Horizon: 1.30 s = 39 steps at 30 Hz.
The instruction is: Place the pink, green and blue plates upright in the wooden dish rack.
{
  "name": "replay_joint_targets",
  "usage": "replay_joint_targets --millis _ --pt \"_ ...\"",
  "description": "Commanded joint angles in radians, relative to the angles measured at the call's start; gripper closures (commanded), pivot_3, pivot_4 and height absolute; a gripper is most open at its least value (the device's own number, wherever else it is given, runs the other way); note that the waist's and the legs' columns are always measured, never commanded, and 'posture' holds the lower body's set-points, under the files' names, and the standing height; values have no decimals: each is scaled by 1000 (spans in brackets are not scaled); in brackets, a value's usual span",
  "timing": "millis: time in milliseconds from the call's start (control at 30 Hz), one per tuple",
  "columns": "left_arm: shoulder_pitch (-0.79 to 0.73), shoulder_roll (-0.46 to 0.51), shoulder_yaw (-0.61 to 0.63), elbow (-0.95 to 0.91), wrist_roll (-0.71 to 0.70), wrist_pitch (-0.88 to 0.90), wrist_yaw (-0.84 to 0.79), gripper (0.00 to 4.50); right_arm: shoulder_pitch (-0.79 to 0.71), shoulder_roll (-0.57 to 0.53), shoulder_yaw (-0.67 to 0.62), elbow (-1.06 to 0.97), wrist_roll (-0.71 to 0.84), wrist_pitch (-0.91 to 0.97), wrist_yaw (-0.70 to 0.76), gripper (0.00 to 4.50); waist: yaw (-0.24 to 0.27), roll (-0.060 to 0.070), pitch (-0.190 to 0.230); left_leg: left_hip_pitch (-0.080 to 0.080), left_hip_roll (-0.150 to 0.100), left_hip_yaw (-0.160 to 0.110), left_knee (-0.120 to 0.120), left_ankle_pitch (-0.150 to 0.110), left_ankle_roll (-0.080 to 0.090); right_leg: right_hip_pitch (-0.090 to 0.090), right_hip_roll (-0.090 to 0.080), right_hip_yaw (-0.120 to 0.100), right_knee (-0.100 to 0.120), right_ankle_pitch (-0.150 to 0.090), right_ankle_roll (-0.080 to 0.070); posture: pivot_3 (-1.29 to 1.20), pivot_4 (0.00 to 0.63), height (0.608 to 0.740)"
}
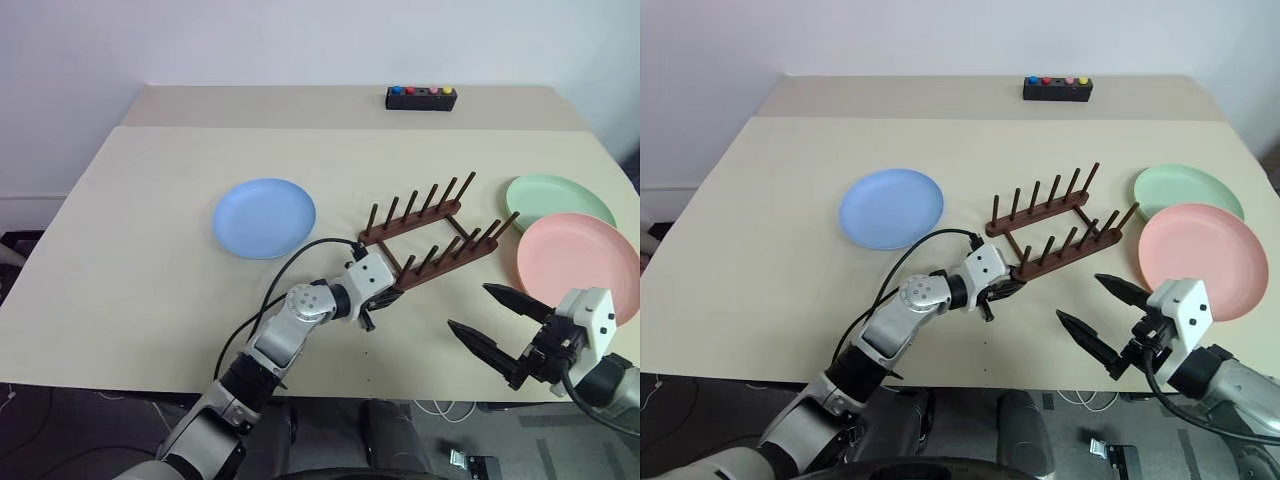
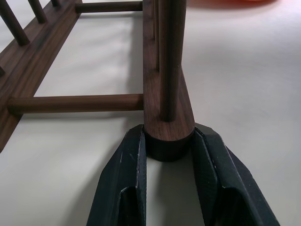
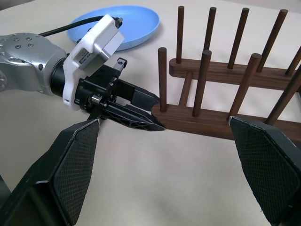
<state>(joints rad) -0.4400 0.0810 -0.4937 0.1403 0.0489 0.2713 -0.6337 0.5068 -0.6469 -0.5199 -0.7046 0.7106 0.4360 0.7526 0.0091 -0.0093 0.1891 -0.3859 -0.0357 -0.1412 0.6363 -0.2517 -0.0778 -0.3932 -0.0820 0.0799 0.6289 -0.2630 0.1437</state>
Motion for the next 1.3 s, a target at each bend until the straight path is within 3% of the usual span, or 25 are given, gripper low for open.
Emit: replay_joint_targets --millis 33,200,333,533,900,1300 --pt "5 90 36 -5 -35 -69 -110 3651 5 5 -18 -6 9 -16 8 0 -5 0 0 0 0 0 -1 0 0 0 0 0 0 0 0 0 150 740" --pt "-31 211 102 27 -137 -122 -298 3651 35 -5 -30 -5 35 -3 42 0 -14 0 0 1 0 0 -4 0 0 -1 0 0 0 0 0 0 150 740" --pt "-57 249 114 60 -181 -142 -413 3651 46 -6 -22 -7 42 0 55 0 -18 0 0 1 0 0 -3 0 0 0 0 0 0 0 0 0 150 740" --pt "-117 209 98 139 -191 -172 -509 3651 41 4 1 -7 29 -5 52 0 -17 0 0 1 0 0 -3 0 0 0 0 0 0 1 2 0 150 740" --pt "-209 148 69 323 -106 -308 -537 3651 55 31 8 -18 11 -26 32 0 -19 0 0 1 0 0 -3 0 0 -1 0 0 0 1 2 0 150 740" --pt "-180 150 66 318 -71 -350 -523 3651 33 32 23 -4 -8 -31 31 0 -20 0 0 1 0 0 -3 0 0 -1 0 0 0 1 2 0 150 740"
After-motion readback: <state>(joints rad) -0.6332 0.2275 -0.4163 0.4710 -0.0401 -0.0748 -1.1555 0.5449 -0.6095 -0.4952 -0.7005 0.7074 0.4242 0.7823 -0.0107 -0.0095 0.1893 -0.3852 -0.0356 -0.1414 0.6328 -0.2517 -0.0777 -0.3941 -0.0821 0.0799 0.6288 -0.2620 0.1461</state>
